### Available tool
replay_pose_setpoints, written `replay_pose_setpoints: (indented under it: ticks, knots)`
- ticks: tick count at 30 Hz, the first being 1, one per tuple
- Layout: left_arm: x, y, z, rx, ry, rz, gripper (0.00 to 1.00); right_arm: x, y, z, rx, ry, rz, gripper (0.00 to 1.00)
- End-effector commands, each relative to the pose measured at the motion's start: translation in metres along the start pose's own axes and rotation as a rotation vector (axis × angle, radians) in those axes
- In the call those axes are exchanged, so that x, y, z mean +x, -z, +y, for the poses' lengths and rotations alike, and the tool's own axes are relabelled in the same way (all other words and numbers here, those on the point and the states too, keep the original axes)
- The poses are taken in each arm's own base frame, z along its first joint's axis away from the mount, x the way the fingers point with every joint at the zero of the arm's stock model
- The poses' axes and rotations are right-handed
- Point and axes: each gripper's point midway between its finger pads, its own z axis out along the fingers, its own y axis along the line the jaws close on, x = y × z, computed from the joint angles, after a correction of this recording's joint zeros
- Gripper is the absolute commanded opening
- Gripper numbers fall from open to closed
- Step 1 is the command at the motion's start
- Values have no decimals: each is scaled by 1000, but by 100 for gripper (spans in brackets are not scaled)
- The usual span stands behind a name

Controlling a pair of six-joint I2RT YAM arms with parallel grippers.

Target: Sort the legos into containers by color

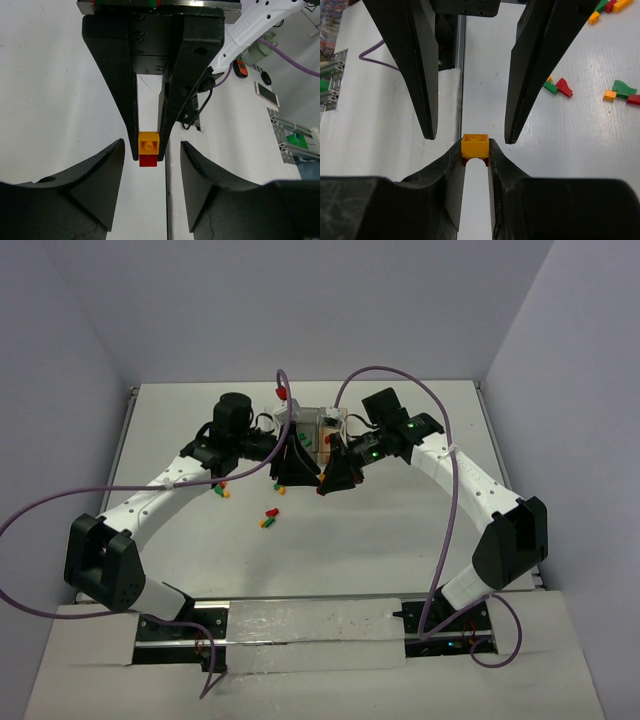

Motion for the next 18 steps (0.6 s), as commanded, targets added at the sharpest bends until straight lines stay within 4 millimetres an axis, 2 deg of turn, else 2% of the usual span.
replay_pose_setpoints:
  ticks: [1, 10, 18]
  knots:
    - [-7, -2, -8, 32, -38, -20, 57, -27, 5, 12, -7, 81, -54, 4]
    - [-4, -4, -6, 21, -4, -19, 53, -31, 6, 13, -7, 81, -62, 4]
    - [-9, -5, -6, 24, -11, -40, 26, -30, 5, 12, 3, 81, -57, 4]
